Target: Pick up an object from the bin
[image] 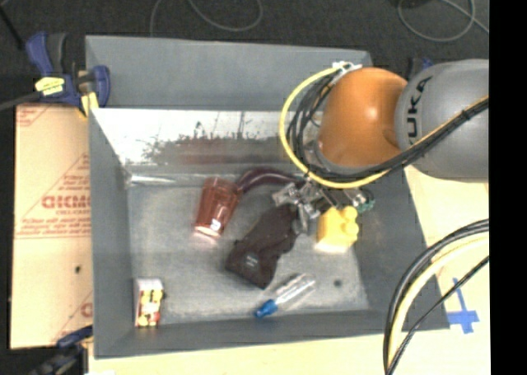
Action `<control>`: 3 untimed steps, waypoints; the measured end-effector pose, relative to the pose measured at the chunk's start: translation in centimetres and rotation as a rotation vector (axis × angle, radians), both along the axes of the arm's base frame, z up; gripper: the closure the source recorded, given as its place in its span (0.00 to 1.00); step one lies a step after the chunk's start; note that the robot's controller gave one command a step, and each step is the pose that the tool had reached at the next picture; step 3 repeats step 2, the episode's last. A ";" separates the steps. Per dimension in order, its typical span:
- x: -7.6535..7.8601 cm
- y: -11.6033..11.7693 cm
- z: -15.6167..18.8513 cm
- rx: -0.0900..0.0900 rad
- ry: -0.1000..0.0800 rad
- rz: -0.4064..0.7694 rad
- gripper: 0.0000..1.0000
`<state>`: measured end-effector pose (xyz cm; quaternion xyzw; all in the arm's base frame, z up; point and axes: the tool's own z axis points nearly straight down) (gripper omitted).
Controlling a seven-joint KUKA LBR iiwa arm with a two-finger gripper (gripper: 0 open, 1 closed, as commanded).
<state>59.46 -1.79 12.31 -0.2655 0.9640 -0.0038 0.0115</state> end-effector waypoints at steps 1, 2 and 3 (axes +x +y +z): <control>0.1 0.0 1.4 0.000 -0.004 -0.001 1.00; 0.1 0.0 2.4 0.000 -0.004 -0.002 1.00; 0.1 0.0 2.4 0.000 -0.004 -0.002 1.00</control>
Offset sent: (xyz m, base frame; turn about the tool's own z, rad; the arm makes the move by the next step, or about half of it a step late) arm -0.0002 0.0000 0.0185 0.0000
